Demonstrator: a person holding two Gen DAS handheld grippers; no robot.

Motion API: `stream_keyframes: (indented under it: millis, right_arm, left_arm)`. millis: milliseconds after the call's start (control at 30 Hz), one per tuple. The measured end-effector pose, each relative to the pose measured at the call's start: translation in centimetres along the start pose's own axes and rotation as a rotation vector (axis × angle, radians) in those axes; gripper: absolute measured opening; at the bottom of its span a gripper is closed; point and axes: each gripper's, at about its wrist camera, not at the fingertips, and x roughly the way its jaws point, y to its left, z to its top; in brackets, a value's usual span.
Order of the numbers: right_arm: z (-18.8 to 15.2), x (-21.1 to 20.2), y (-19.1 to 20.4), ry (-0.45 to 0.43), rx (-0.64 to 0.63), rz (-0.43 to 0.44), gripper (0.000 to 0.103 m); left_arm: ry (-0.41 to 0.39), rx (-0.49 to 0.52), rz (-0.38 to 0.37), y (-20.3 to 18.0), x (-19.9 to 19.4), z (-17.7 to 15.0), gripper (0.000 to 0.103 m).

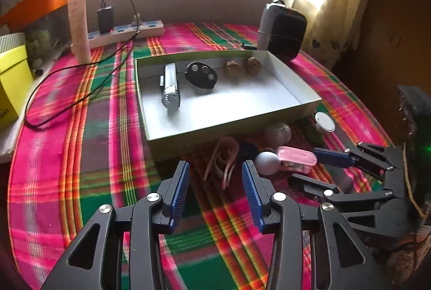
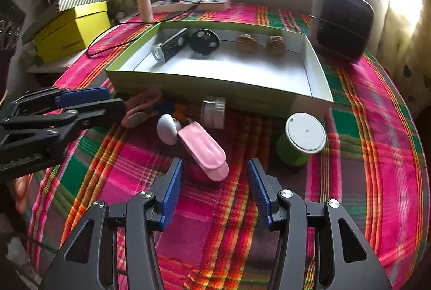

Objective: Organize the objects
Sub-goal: 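Grasp the pink-and-white hook toy with the left tool while the right tool grasps the pink clip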

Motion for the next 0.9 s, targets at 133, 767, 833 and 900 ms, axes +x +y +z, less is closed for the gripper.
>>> stream_keyframes:
  millis: [133,767,833,900]
  right_arm:
    - [0.4,0.4,0.1,0.01,-0.033,0.005,0.05]
    - [1.0,0.8,0.1,-0.01,-0.077,0.031,0.04]
    - [1.0,0.8,-0.1,-0.014,-0.069,0.03,0.036]
    - [0.9,0.7,-0.2,-0.017,-0.066,0.034,0.034]
  left_arm:
    - [0.031,0.019,0.008,-0.2,1.3,0.2,0.039]
    - [0.057,0.056,0.045,-0.6,3.2,0.9,0.039]
    - [0.055,0.05,0.046,-0.5,3.2,0.9,0.037]
    - [0.054,0.048,0.055,-0.6,3.2,0.9,0.034]
